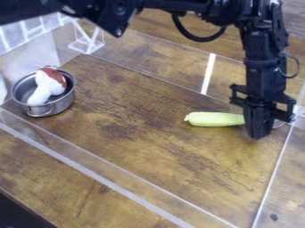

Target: Move the green spoon to the right

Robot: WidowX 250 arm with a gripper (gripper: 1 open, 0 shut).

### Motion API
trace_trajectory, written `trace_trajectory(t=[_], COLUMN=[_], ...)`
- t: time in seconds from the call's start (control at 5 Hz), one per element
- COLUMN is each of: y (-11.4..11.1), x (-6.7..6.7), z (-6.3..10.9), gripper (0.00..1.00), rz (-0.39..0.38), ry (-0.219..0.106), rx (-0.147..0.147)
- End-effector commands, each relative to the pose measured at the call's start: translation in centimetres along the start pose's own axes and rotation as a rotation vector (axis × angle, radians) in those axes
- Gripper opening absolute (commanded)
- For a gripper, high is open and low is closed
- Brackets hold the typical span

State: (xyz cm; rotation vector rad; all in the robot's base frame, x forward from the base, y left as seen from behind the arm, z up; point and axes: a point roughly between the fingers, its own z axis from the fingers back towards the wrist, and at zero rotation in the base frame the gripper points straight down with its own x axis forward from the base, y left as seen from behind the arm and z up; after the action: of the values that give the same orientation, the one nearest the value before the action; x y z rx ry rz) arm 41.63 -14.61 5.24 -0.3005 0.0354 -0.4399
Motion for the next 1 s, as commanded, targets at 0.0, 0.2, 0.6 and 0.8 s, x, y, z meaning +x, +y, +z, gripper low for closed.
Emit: trace_trajectory(t=[0.0,0.2,0.6,0.8], y=[-1.0,-1.0,-0.3,0.2], x=[0.0,-0.2,0.8,1.0], z=[5.5,5.4,5.2,4.4], gripper=[0.00,0.00,0.00,0.00], rz=[-0.081,-0.190,-0.262,-0.333], ry=[-0.089,-0.052,-0.054,-0.049], rx=[0.023,0.016,0.027,0.018])
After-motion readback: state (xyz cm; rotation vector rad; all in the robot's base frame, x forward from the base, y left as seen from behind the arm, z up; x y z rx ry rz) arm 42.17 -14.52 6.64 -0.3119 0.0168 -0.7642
